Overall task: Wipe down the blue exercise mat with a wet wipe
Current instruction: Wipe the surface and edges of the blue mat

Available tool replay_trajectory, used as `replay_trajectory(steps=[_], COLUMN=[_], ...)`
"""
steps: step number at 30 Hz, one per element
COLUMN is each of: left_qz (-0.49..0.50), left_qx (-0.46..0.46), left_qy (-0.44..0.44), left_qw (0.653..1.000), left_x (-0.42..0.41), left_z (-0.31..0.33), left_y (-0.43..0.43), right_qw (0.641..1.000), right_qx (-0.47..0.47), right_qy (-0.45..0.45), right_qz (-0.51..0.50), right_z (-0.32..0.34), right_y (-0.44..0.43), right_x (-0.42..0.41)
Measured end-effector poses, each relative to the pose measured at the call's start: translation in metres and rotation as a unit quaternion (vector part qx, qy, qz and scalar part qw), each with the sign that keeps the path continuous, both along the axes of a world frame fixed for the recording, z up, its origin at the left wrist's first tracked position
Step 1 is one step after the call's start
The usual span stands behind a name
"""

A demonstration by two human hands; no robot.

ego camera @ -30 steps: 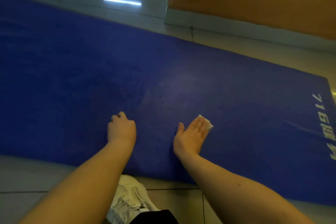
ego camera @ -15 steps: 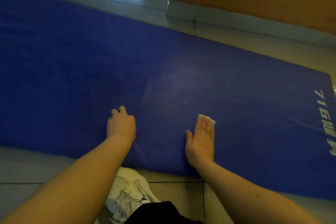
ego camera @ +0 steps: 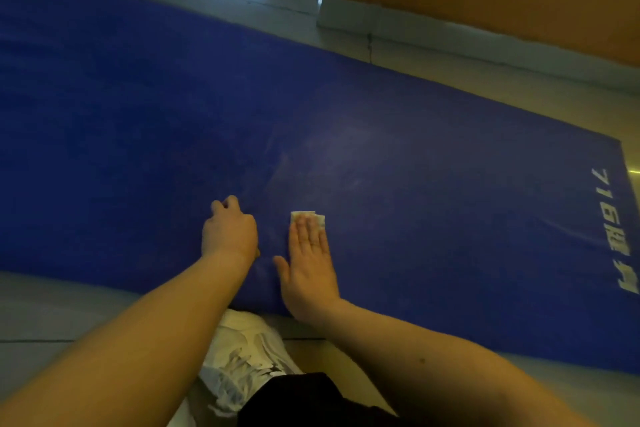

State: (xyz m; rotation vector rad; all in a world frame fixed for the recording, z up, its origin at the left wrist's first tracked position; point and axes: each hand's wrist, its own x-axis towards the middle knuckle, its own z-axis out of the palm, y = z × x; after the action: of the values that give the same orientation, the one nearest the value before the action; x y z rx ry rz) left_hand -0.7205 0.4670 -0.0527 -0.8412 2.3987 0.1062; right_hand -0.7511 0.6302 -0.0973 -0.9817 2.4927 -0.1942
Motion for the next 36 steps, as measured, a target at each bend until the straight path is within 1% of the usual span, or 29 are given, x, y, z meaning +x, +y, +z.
replay_trajectory(steps=[2, 5, 7, 9, 12, 14, 17, 20, 22, 25, 28, 32, 36], left_qz=[0.005, 0.007, 0.005, 0.004, 0.003, -0.001, 0.001, 0.000, -0.004, -0.025, -0.014, 0.002, 0.025], left_qx=[0.012, 0.016, 0.011, 0.014, 0.019, 0.014, 0.011, 0.023, 0.033, 0.039, 0.055, 0.062, 0.059], left_qy=[0.007, 0.014, 0.017, 0.017, 0.012, 0.009, 0.010, 0.016, 0.013, 0.000, -0.019, -0.049, -0.033], left_qw=[1.000, 1.000, 1.000, 1.000, 1.000, 1.000, 1.000, 1.000, 0.999, 0.999, 0.998, 0.997, 0.997], left_x=[0.004, 0.008, 0.008, 0.007, 0.005, 0.004, 0.005, 0.014, 0.024, 0.037, 0.049, 0.062, 0.067], left_z=[0.000, 0.001, 0.002, 0.001, 0.001, 0.001, 0.001, 0.000, 0.000, 0.007, 0.019, 0.040, 0.056], left_y=[-0.002, -0.001, -0.001, -0.002, -0.002, -0.002, -0.003, -0.003, -0.004, -0.004, -0.003, -0.001, -0.003], right_qw=[0.999, 0.989, 0.977, 0.966, 0.955, 0.967, 0.993, 0.999, 0.998, 0.998, 0.999, 0.994, 0.992], right_qx=[-0.006, 0.023, 0.045, 0.061, 0.070, 0.076, 0.062, 0.019, 0.009, 0.001, 0.010, 0.033, 0.042], right_qy=[0.025, 0.043, 0.054, 0.045, 0.029, 0.027, 0.016, -0.029, -0.025, -0.011, 0.013, 0.006, -0.007], right_qz=[-0.022, -0.142, -0.202, -0.248, -0.286, -0.241, -0.098, 0.016, 0.059, 0.066, 0.047, 0.107, 0.119], right_z=[-0.005, -0.011, -0.014, -0.016, -0.012, -0.009, -0.006, 0.000, 0.001, -0.003, -0.006, -0.003, 0.002], right_y=[0.030, 0.096, 0.128, 0.133, 0.097, 0.064, 0.016, -0.014, -0.020, -0.012, -0.002, 0.012, 0.034], right_x=[-0.012, -0.031, -0.038, -0.040, -0.027, -0.011, 0.017, 0.031, 0.030, 0.020, 0.004, -0.015, -0.023])
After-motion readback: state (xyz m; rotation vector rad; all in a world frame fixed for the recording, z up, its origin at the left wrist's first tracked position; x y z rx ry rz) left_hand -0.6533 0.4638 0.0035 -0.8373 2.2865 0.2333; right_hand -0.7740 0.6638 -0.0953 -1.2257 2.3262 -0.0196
